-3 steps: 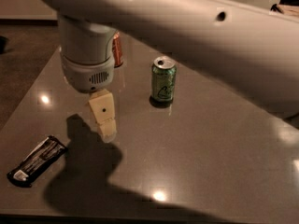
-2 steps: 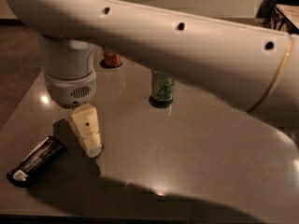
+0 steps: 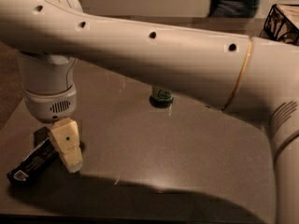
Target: Pick rxbar chocolate
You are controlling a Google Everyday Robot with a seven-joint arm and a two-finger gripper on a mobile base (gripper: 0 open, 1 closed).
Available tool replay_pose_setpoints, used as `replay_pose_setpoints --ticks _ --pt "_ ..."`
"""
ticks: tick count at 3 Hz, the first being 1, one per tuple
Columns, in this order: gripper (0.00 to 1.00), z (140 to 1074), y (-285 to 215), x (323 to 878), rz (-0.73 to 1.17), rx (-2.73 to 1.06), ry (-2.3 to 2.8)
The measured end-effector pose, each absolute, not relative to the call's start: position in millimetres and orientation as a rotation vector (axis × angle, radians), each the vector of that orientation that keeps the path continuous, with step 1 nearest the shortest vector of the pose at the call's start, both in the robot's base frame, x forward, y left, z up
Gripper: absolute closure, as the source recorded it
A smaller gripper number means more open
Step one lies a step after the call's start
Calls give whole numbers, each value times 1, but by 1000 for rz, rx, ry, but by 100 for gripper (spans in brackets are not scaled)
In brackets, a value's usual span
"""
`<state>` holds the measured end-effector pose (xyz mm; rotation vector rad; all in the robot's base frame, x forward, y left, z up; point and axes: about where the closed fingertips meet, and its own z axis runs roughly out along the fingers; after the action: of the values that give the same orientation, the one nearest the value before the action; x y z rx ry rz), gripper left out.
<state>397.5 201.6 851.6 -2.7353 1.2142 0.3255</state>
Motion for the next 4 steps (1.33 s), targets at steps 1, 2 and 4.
replay_pose_setpoints --ticks 1,2,4 --pt "0 847 214 392 348 -2721 1171" --pt "0 835 223 385 356 -2729 1138" --pt "15 827 226 379 335 -2764 1138"
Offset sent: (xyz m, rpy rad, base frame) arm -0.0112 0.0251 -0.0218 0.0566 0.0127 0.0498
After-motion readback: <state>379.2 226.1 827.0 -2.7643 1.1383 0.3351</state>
